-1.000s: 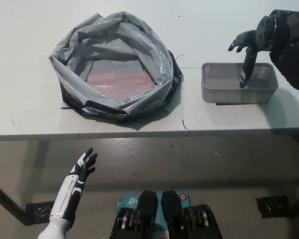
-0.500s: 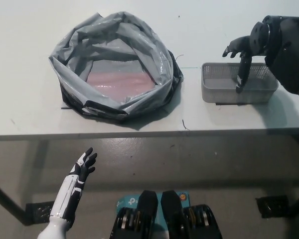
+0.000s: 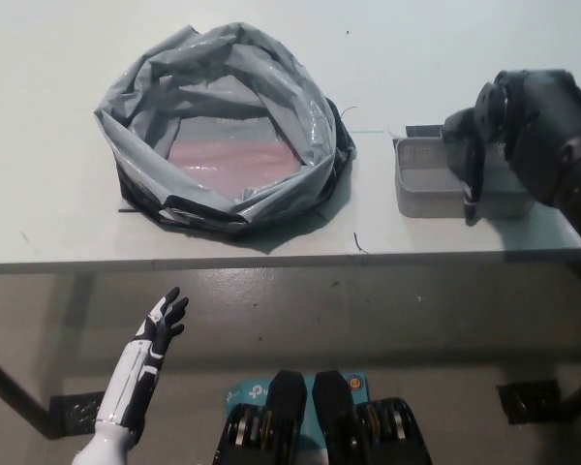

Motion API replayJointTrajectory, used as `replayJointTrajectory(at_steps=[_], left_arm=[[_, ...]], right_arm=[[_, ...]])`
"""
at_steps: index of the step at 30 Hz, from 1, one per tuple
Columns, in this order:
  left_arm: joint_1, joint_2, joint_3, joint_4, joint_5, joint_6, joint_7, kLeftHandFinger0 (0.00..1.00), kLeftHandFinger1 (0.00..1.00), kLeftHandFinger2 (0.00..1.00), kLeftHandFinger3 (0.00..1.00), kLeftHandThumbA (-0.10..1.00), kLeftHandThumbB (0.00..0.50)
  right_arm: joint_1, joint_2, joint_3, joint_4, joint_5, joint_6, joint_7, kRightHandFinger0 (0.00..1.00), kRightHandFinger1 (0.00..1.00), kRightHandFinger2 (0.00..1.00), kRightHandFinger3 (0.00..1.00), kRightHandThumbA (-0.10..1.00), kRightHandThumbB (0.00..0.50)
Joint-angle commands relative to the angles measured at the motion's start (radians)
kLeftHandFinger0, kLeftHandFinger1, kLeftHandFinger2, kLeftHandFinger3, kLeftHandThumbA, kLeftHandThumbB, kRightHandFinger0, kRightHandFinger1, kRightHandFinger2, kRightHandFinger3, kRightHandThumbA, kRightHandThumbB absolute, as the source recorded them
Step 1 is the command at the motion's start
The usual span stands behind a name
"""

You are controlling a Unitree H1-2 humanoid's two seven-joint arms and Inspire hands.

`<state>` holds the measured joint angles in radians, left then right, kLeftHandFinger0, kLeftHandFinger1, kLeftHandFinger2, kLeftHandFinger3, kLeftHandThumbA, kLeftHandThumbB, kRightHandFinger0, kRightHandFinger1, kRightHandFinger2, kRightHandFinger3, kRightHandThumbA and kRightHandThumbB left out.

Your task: Use the right hand to pick up a small rectangular container and put it into a plastic bag and lift the bag

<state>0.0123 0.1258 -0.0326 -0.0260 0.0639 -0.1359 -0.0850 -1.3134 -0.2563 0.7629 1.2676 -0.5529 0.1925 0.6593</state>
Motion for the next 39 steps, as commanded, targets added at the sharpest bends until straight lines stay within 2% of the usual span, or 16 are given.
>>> replayJointTrajectory(at_steps=[1,8,9,10,11,12,13,14,15,16,19,20,26,29,32,39], left_arm=[[-0.005,0.013,0.004,-0.031,0.0,-0.039,-0.001,1.0,1.0,1.0,1.0,1.0,0.243],[-0.013,0.015,0.003,-0.027,0.002,-0.047,-0.002,1.0,1.0,1.0,1.0,1.0,0.23],[-0.013,0.014,0.003,-0.028,0.001,-0.044,-0.002,1.0,1.0,1.0,1.0,1.0,0.231],[-0.016,0.014,0.005,-0.029,0.002,-0.039,-0.001,1.0,1.0,1.0,1.0,1.0,0.232],[-0.019,0.015,0.006,-0.03,0.003,-0.038,0.0,1.0,1.0,1.0,1.0,1.0,0.231],[-0.023,0.016,0.007,-0.03,0.005,-0.038,0.001,1.0,1.0,1.0,1.0,1.0,0.23],[-0.027,0.017,0.007,-0.028,0.004,-0.037,0.0,1.0,1.0,1.0,1.0,1.0,0.231],[-0.03,0.017,0.007,-0.026,0.004,-0.037,0.0,1.0,1.0,1.0,1.0,1.0,0.231],[-0.033,0.018,0.007,-0.027,0.006,-0.032,-0.001,1.0,1.0,1.0,1.0,1.0,0.234],[-0.034,0.019,0.007,-0.027,0.007,-0.029,-0.001,1.0,1.0,1.0,1.0,1.0,0.235],[-0.042,0.021,0.008,-0.026,0.007,-0.028,-0.001,1.0,1.0,1.0,1.0,1.0,0.233],[-0.042,0.021,0.008,-0.027,0.006,-0.025,-0.002,1.0,1.0,1.0,1.0,1.0,0.232],[-0.042,0.024,0.009,-0.022,0.01,-0.034,-0.001,1.0,1.0,1.0,1.0,1.0,0.224],[-0.042,0.026,0.008,-0.019,0.009,-0.035,-0.005,1.0,1.0,1.0,1.0,1.0,0.222],[-0.04,0.027,0.007,-0.024,0.01,-0.031,-0.006,1.0,1.0,1.0,1.0,1.0,0.222],[-0.038,0.023,0.005,-0.014,0.01,-0.04,0.001,1.0,1.0,1.0,1.0,1.0,0.227]], right_arm=[[-0.011,0.021,-0.033,0.067,-0.005,-0.038,-0.081,1.0,1.0,1.0,1.0,1.0,0.5],[0.019,0.03,-0.04,0.102,-0.028,-0.063,-0.189,1.0,1.0,1.0,1.0,0.97,0.5],[0.023,0.034,-0.061,0.104,-0.012,-0.048,-0.217,1.0,1.0,1.0,1.0,0.78,0.5],[0.032,0.038,-0.085,0.103,0.001,-0.048,-0.291,1.0,1.0,1.0,1.0,0.57,0.444],[0.036,0.038,-0.088,0.101,-0.002,-0.065,-0.33,1.0,1.0,1.0,1.0,0.48,0.362],[0.038,0.037,-0.089,0.1,-0.009,-0.086,-0.365,0.96,1.0,1.0,1.0,0.44,0.36],[0.053,0.027,-0.1,0.085,-0.013,-0.138,-0.461,0.65,0.7,0.73,0.82,-0.02,0.157],[0.063,0.018,-0.105,0.073,-0.017,-0.176,-0.535,0.45,0.52,0.62,0.7,-0.08,0.215],[0.07,0.009,-0.113,0.066,-0.02,-0.208,-0.606,0.08,0.15,0.26,0.37,-0.1,0.175],[0.073,0.004,-0.118,0.062,-0.02,-0.226,-0.644,0.02,0.14,0.33,0.41,-0.1,0.166],[0.064,-0.004,-0.137,0.061,-0.007,-0.251,-0.674,0.0,0.33,0.71,0.67,-0.1,0.155],[0.061,-0.012,-0.155,0.053,0.006,-0.266,-0.686,0.06,0.48,0.85,0.81,-0.1,0.163],[0.031,-0.04,-0.218,0.022,0.039,-0.33,-0.739,0.03,0.52,0.81,0.86,-0.1,0.147],[0.006,-0.057,-0.265,-0.028,0.053,-0.364,-0.757,0.01,0.47,0.82,0.9,-0.1,0.155],[-0.027,-0.066,-0.308,-0.094,0.06,-0.335,-0.717,0.03,0.53,0.91,0.99,-0.1,0.153],[-0.104,-0.075,-0.406,-0.282,0.059,-0.326,-0.686,0.0,0.46,0.84,0.98,-0.1,0.138]])
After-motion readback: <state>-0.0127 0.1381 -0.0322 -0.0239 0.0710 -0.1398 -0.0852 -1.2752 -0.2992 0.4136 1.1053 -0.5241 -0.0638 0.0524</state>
